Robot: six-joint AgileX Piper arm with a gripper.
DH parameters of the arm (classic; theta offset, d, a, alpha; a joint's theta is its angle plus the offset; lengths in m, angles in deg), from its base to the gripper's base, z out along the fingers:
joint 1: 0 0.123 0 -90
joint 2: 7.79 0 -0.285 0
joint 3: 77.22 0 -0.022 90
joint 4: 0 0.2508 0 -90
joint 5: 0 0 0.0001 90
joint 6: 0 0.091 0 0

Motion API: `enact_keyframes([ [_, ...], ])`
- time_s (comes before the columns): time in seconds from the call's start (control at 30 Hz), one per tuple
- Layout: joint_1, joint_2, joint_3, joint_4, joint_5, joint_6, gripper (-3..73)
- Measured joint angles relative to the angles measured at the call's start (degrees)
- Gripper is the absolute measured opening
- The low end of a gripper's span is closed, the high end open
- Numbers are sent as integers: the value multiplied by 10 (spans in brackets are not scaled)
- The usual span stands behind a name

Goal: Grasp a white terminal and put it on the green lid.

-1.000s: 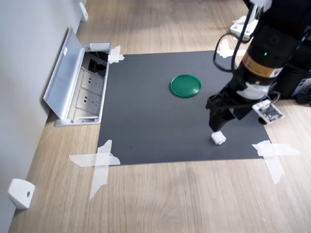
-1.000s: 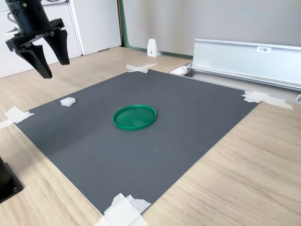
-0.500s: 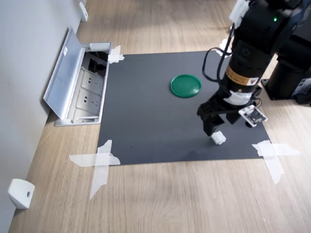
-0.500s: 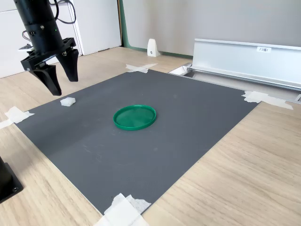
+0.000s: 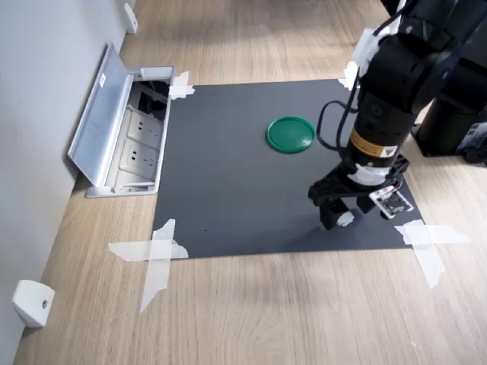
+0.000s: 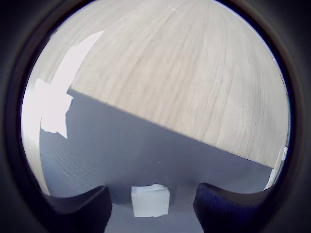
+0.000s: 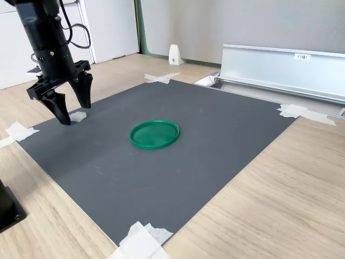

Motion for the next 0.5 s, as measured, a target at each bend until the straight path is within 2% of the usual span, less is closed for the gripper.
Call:
enact_keyframes([
  [0.17, 0, 2, 0, -4, 0, 8, 704],
  [0.3, 0, 5, 0, -4, 1, 13, 649],
  [0.4, 0, 5, 0, -4, 1, 18, 552],
  [0.5, 0, 5, 0, -4, 3, 21, 393],
])
